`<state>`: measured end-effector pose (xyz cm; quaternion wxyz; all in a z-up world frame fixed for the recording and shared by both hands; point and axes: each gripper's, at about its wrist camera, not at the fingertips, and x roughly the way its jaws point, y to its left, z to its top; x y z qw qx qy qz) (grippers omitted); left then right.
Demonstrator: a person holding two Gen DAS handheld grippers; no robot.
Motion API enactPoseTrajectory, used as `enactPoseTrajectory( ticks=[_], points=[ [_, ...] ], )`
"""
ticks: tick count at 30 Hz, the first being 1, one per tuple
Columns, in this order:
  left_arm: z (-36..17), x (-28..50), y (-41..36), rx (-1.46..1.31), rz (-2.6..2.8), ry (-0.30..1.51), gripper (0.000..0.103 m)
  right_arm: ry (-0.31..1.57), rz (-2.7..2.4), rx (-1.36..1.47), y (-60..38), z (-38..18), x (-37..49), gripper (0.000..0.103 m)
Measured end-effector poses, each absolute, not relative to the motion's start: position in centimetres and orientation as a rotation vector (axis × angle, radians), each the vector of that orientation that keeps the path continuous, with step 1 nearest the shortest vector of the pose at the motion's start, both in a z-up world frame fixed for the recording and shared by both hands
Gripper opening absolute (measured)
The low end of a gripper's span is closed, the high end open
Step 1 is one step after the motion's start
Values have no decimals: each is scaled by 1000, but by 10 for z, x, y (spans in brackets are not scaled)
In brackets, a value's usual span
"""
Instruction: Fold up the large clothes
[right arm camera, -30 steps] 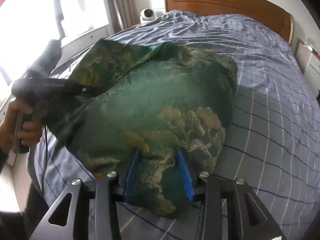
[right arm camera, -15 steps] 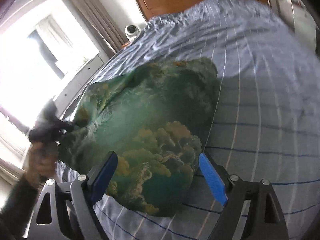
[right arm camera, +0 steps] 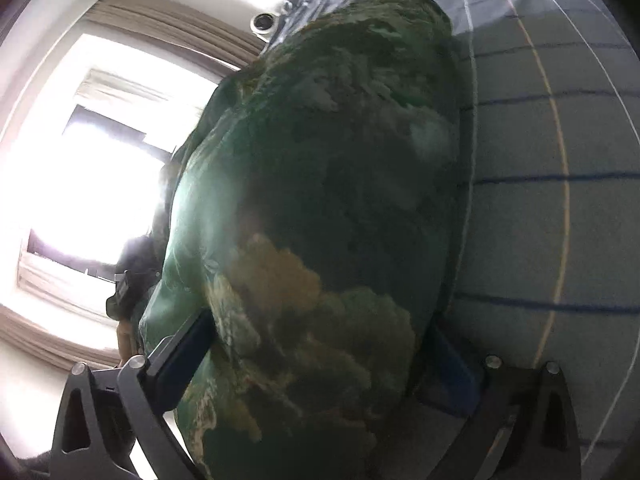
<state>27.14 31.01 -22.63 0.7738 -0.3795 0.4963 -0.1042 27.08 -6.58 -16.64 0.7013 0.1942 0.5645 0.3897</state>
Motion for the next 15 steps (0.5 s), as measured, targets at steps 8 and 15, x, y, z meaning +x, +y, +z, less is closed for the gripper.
enactPoseTrajectory(
  ticks=[8,15],
  points=[
    [-164,266,280,-652,-237,982,55,1034,873,171,-47,-100,236,77],
    [-127,354,242,-588,-280,918,55,905,873,208,-88,-59,285,77]
  ],
)
